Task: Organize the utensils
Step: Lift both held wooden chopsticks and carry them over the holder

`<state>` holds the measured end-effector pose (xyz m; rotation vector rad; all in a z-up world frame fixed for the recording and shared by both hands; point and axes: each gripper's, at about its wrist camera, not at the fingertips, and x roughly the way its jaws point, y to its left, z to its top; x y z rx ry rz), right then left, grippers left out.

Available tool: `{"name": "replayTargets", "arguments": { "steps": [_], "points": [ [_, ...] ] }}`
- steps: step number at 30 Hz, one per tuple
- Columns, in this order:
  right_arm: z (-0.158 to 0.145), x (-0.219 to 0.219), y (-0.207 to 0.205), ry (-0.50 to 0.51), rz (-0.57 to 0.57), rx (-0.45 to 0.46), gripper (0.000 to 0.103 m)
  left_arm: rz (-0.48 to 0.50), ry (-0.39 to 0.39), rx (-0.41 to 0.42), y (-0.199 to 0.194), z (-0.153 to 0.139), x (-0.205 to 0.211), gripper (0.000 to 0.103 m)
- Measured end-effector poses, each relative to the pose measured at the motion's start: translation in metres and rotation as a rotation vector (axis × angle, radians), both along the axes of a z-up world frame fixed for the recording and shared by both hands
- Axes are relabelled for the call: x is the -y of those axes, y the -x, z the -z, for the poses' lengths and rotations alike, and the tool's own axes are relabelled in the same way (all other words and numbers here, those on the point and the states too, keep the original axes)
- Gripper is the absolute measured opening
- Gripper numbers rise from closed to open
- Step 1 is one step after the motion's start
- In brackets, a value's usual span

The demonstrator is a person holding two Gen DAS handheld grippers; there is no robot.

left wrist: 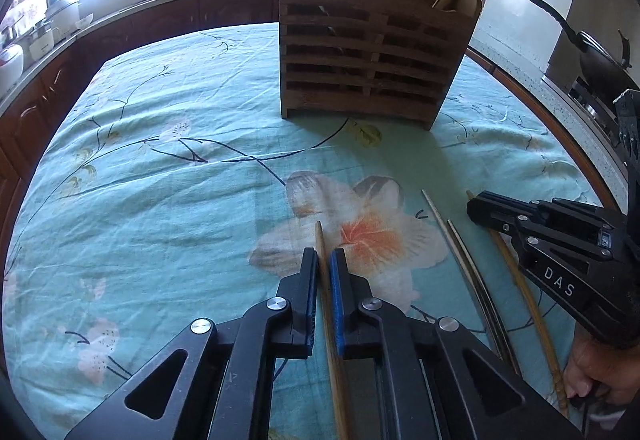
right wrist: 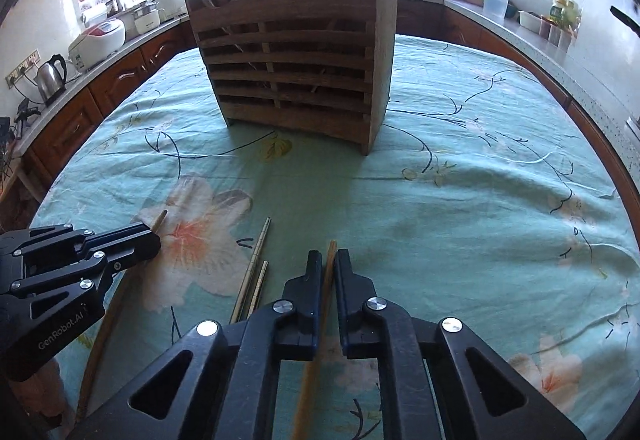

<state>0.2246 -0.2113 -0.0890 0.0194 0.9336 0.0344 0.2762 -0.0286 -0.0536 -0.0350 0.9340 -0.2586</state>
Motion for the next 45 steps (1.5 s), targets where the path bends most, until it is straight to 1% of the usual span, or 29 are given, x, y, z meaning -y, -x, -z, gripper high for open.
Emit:
{"name": "replayTargets", "arguments": {
  "steps": [3,5,9,18,22,28,31,35,45],
  "points": [
    [-0.003,0.004,0.001,-0.056,0.012,-0.001,0.005,0.000,0.052,-0.018,0.002,-0.002,-0.007,0.004],
    [-0.008,0.007,0.006,-0.083,0.018,0.015,0.005,-0.004,0.079,-0.019,0.005,-0.005,-0.012,0.004],
    [-0.030,0.011,0.020,-0.125,0.022,0.069,0.005,-0.008,0.123,0.007,0.019,-0.022,-0.023,0.004],
    [-0.095,0.018,0.053,-0.175,0.025,0.239,0.005,-0.003,0.214,0.145,0.061,-0.082,-0.049,0.004],
    [-0.124,0.023,0.066,-0.191,0.031,0.322,0.005,-0.005,0.243,0.213,0.084,-0.108,-0.061,0.004],
    [-0.159,0.027,0.080,-0.193,0.042,0.430,0.005,0.001,0.278,0.298,0.108,-0.134,-0.075,0.004],
    [-0.167,0.029,0.081,-0.197,0.050,0.456,0.005,0.002,0.285,0.323,0.115,-0.141,-0.078,0.004],
    [-0.168,0.029,0.079,-0.200,0.053,0.463,0.005,-0.002,0.287,0.334,0.119,-0.143,-0.081,0.004],
    [-0.168,0.031,0.078,-0.204,0.051,0.469,0.005,-0.017,0.293,0.358,0.110,-0.146,-0.083,0.004]
  ]
}}
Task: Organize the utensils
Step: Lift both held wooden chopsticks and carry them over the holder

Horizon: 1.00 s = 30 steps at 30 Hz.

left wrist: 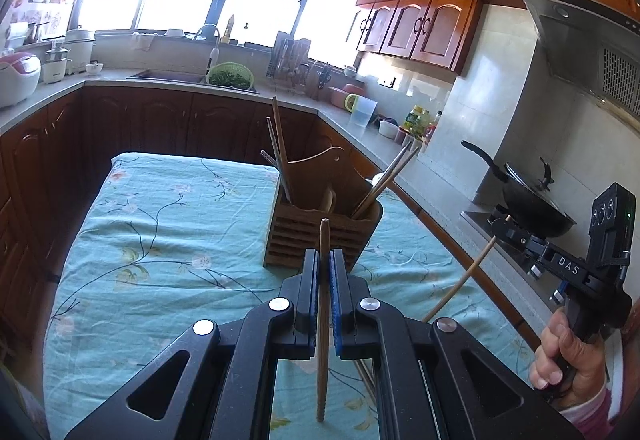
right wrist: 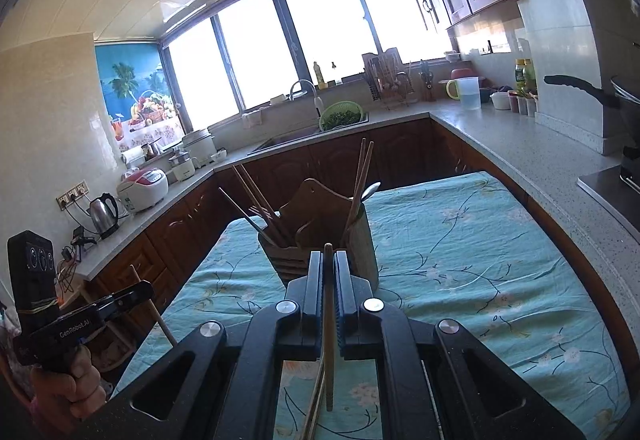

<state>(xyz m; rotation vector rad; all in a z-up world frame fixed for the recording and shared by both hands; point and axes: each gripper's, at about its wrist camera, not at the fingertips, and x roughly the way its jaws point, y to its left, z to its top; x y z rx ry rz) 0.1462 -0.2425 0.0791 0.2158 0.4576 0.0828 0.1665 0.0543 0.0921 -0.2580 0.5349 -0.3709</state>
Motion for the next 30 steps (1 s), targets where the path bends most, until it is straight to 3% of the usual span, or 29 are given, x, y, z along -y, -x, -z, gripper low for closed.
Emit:
{"name": "replayTargets", "arguments": {
  "steps": [30],
  "points": [
    [-0.044,-0.001,-0.023,0.036,-0.008,0.105,0.005,-0.048,0.020,0.156,-0.031,-0.023,-0.007,0.004]
  ]
}}
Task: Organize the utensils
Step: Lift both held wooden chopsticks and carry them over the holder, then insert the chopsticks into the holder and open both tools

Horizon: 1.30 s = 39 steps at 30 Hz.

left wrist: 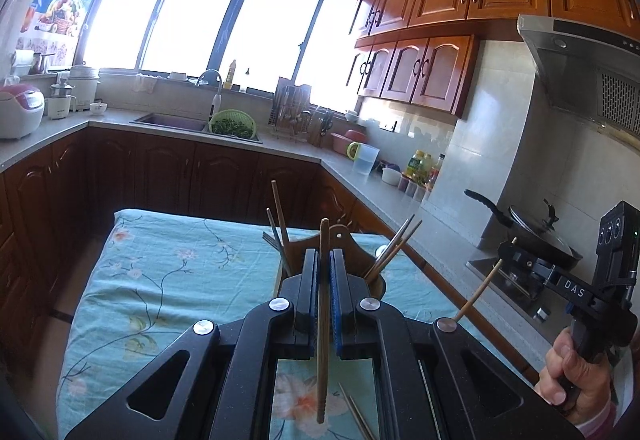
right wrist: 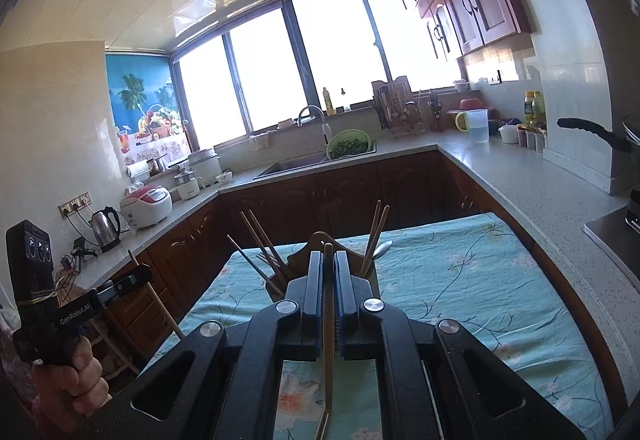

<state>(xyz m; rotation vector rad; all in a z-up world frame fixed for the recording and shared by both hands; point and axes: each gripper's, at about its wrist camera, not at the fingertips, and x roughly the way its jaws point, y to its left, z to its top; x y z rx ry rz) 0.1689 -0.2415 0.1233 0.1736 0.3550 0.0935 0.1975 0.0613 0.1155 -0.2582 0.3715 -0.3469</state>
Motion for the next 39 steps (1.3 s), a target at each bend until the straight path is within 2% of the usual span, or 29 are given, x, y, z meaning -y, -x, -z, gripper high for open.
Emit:
{"name": "replayTargets", "arguments": {
  "steps": [12,19,28,33,39],
  "points": [
    [-0.048,0.002,-0.044,0.025,0.018,0.125,0.005,-0.026,0.004,0.124,-0.052,-0.025,0.014,0.004],
    [-0.056,0.004,-0.081,0.034,0.040,0.159,0.005,-0.062,0.020,0.155,-0.100,-0.022,0.027,0.004],
    [-0.025,0.013,-0.105,0.016,0.066,0.131,0.005,-0.113,0.031,0.142,-0.150,0.021,0.048,0.004],
    [0.001,0.013,-0.110,0.008,0.068,0.087,0.005,-0.108,0.028,0.089,-0.166,0.054,0.057,0.004],
    [0.030,0.018,-0.117,-0.015,0.075,0.012,0.005,-0.082,0.010,0.031,-0.173,0.074,0.063,0.004]
  ]
}}
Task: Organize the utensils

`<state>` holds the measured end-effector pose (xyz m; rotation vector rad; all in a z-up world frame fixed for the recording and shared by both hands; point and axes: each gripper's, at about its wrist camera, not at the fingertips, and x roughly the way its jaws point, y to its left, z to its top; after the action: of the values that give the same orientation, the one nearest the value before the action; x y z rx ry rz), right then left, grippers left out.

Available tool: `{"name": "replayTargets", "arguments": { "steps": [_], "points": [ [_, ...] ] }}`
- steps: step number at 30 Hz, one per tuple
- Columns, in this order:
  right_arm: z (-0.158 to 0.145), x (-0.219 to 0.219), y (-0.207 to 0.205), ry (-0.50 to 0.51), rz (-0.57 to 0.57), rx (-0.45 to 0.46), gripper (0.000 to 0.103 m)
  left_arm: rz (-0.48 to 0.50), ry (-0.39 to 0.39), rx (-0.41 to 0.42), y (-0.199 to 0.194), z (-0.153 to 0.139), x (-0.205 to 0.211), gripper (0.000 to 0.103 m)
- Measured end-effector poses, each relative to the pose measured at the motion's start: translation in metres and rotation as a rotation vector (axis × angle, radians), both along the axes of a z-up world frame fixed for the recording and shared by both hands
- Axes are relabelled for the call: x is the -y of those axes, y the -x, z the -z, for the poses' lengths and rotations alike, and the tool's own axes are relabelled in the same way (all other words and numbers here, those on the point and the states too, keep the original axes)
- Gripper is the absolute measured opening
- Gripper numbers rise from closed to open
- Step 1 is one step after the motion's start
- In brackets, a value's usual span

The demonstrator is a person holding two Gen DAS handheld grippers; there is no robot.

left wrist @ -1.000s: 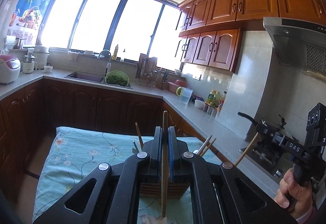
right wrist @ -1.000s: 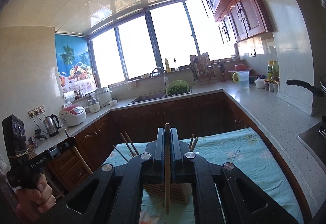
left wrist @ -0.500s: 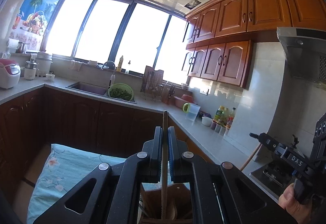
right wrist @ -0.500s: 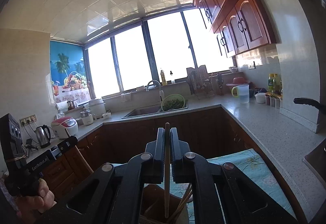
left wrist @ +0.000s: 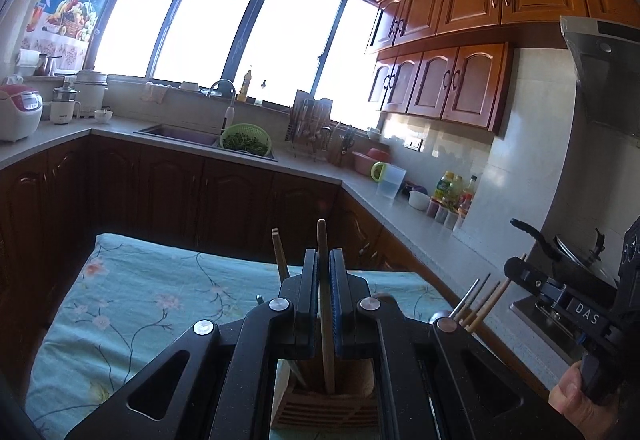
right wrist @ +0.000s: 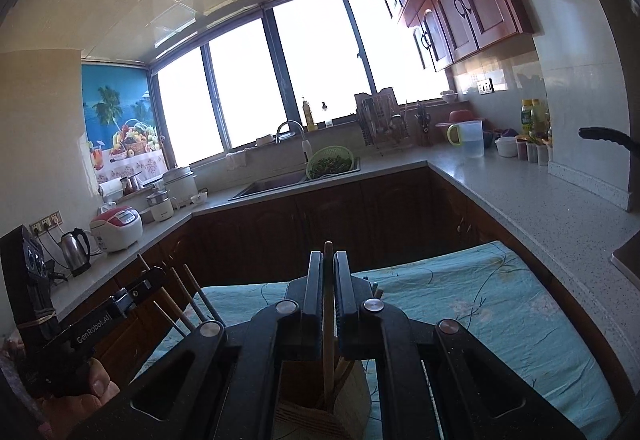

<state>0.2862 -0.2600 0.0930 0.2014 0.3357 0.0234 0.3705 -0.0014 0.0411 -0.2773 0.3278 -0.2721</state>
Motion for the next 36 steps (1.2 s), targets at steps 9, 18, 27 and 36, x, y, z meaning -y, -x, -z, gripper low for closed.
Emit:
{"name": "replayTargets", "arguments": {
  "steps": [9,18,27,36],
  "points": [
    [0.017,0.001,-0.001,-0.008,0.012,-0.049,0.005,0.006,-0.019,-0.045,-0.002,-0.002,-0.010,0.004],
    [0.018,0.004,-0.003,-0.015,0.015,-0.068,0.006,-0.009,-0.021,-0.053,0.001,-0.004,-0.015,0.005],
    [0.020,0.006,-0.005,-0.030,0.014,-0.080,0.011,0.003,-0.024,-0.072,0.006,0.001,-0.012,0.005],
    [0.006,0.017,0.027,-0.077,0.036,-0.011,0.065,-0.021,-0.013,-0.034,0.041,-0.008,-0.017,0.047]
  ]
}}
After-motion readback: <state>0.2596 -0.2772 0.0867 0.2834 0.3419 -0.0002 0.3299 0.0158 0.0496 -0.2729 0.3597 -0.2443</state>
